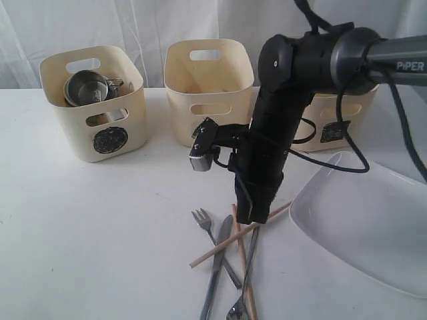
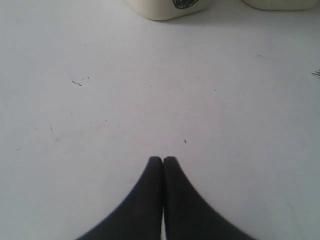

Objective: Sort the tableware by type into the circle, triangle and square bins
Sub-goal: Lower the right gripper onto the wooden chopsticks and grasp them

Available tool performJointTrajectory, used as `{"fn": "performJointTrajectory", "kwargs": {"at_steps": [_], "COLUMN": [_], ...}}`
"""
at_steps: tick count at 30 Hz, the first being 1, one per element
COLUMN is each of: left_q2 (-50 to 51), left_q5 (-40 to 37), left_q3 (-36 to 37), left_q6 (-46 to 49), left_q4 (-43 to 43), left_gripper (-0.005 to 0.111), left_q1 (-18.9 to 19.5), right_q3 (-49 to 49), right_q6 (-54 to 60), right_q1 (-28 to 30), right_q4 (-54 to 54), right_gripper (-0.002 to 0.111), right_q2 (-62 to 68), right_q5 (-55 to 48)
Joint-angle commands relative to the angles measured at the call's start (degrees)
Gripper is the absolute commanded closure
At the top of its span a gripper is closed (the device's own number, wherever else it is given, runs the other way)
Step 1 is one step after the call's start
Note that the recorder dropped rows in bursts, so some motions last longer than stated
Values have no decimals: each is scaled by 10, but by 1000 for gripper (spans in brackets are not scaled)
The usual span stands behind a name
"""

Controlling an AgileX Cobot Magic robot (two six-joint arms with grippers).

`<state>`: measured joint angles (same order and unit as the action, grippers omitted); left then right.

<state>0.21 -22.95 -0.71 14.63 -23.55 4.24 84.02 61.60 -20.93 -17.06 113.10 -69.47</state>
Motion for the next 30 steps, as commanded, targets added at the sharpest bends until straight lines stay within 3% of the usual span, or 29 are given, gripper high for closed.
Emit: {"fn": "performJointTrajectory", "kwargs": {"at_steps": [1,7,14,17,20,23,30], "left_q2": [-2,-2,-2,-2,-2,-2,-2], "left_q5": [-17,-17,-17,-17,-17,-17,-17], "left_q3": [6,6,6,6,6,6,6], "left_q6": [3,3,3,3,3,3,3], "left_q4": [0,0,0,0,0,0,0], "left_gripper": [107,107,107,107,107,107,107], "left_q1": [3,3,3,3,3,3,3], "right_q3": [5,5,5,5,4,4,4], "right_q6": [31,27,20,26,26,26,28], "right_q1": [-1,-1,-1,-1,-1,-1,-1], "right_q4": [2,7,-4,-32,4,57,45], "right_gripper": [108,103,76,75,75,75,75], "right_q2": [18,23,24,24,29,38,54], "right_q5": [-5,-5,-5,1,90,79,68]}}
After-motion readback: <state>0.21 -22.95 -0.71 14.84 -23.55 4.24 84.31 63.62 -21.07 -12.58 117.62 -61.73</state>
